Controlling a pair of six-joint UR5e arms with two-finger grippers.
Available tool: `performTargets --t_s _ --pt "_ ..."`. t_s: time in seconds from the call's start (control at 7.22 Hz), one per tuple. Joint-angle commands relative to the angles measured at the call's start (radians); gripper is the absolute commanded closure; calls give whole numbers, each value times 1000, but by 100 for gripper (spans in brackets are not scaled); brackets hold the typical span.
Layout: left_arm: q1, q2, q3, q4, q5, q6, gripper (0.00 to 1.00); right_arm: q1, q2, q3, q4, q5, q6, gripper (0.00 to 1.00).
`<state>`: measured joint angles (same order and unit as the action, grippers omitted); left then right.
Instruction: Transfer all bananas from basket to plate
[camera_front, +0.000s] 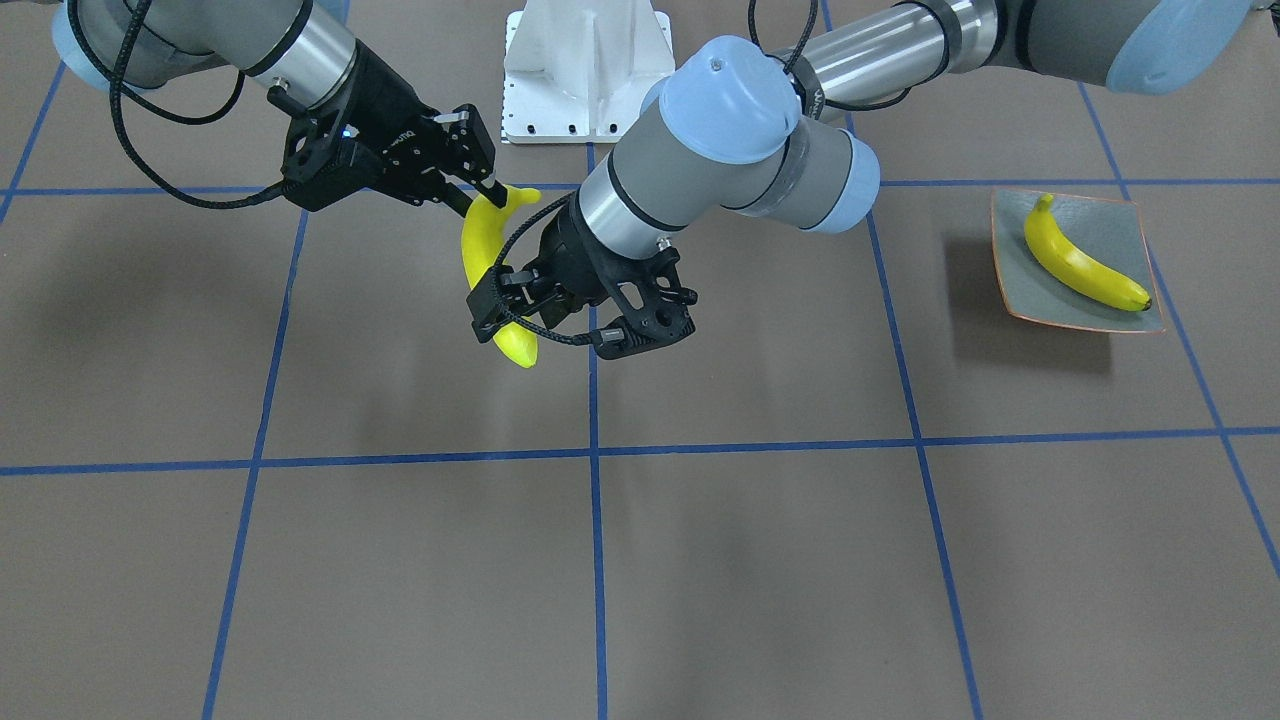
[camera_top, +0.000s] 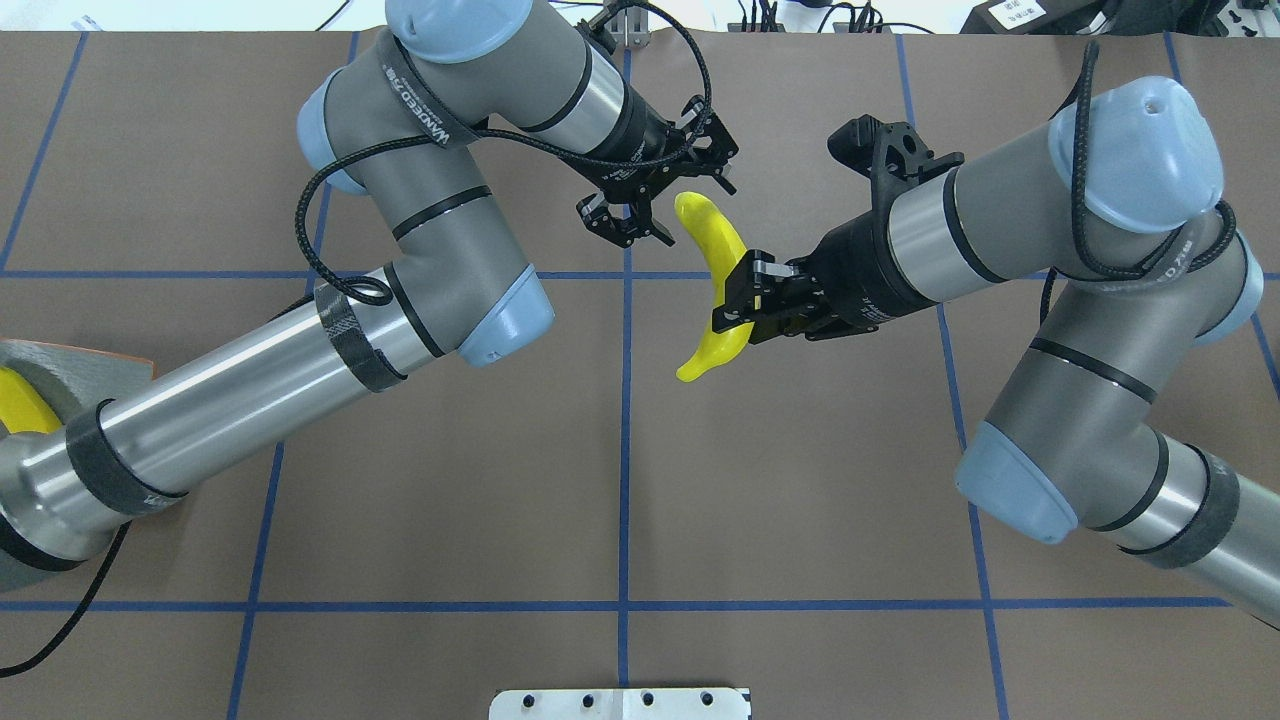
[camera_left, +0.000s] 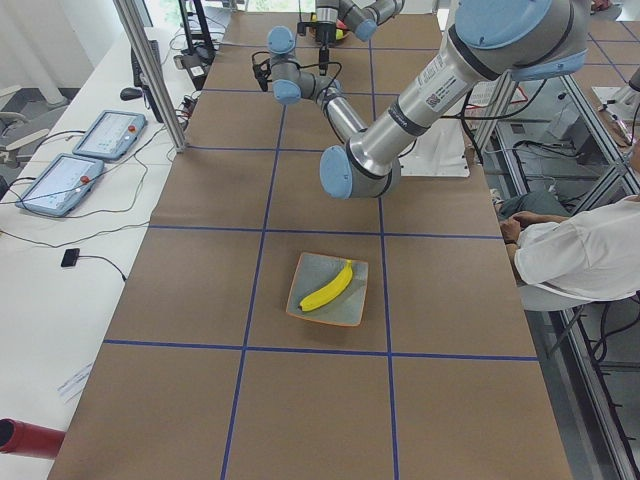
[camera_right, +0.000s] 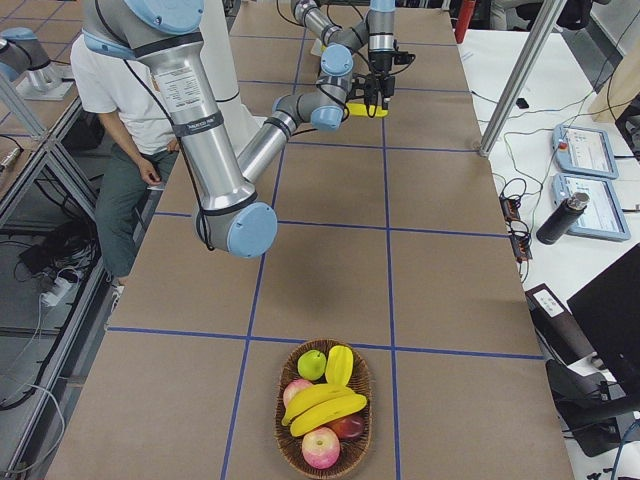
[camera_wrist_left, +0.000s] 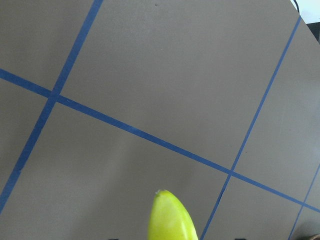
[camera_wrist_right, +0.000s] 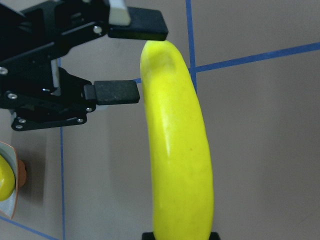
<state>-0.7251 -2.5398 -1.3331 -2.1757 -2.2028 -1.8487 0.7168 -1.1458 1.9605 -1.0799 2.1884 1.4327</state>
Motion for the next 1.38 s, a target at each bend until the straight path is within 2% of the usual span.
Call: performTargets --t_s 0.0,0.14,0.28,0.42,0.55,0.69,0.83,0.97,1.11,1.25 --pt "4 -2 -1 0 0 -17 43 0 14 -3 0 -33 0 100" --pt "4 -2 -3 0 -3 -18 83 -5 14 -5 0 -48 0 100" --pt "6 -1 -8 0 -3 -17 100 -17 14 -5 0 -76 0 100" --pt "7 0 -9 0 -3 -18 100 -19 20 -8 0 -79 0 100" --pt "7 0 -11 -1 -3 -18 100 -19 20 -9 0 -81 0 48" --pt "7 0 -11 -1 -3 -18 100 -19 18 -6 1 -81 0 0" --pt "9 1 -11 0 -3 -30 100 -11 17 4 3 -69 -1 0" --pt "6 10 -15 -1 -3 -29 100 6 -24 53 2 -64 -2 0" --pt "3 39 -20 -1 -5 -27 100 60 -87 79 5 -5 -3 0" --pt "-23 114 -79 11 -9 -27 100 152 -121 78 5 83 -11 0"
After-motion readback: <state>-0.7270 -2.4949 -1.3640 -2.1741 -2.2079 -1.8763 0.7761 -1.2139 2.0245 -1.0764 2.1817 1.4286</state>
